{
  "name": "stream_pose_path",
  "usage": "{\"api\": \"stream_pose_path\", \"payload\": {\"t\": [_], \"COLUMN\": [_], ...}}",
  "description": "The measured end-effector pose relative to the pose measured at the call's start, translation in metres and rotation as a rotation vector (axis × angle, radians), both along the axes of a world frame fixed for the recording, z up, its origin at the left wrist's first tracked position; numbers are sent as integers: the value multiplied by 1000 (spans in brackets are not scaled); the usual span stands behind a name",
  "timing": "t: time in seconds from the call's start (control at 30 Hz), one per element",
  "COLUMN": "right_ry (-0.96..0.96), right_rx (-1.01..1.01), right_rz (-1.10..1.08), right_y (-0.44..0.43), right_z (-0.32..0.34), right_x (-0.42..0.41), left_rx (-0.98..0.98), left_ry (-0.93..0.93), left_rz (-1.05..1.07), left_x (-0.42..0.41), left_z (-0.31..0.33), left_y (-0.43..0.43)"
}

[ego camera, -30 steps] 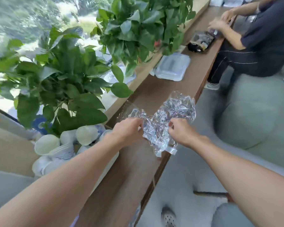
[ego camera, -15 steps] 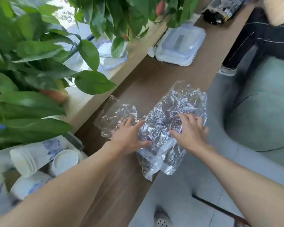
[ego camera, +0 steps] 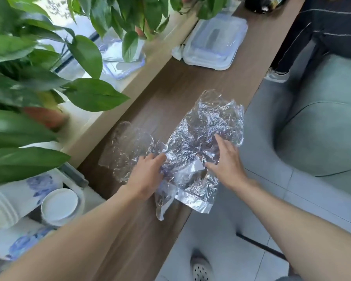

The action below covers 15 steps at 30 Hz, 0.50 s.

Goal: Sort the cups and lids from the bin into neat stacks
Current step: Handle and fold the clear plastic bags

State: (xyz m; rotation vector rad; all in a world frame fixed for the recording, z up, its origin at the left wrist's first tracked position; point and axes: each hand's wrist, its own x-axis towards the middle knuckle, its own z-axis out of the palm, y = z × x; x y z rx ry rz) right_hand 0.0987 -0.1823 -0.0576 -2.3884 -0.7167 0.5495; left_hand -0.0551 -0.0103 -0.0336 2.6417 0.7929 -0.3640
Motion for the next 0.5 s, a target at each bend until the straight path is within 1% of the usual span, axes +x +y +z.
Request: {"api": "stream_pose_path", "payload": {"t": [0.13, 0.27, 0.4, 0.5], "right_ry": [-10, -81, -139, -165], "right_rx": [20, 19, 90, 122], "right_rz": [-65, -56, -82, -165], "right_y": [2, -10, -26, -50], "right_z": [1, 5, 23, 49], "right_x": [-7, -27, -46, -78], "left_rx": [-4, 22, 14, 42], "left_ry": [-76, -121, -188, -269], "left_rz": [8, -16, -52, -120], "left_x": [-12, -26, -37, -58], "left_z": [6, 22, 42, 63], "left_y": [-2, -8, -18, -32]}}
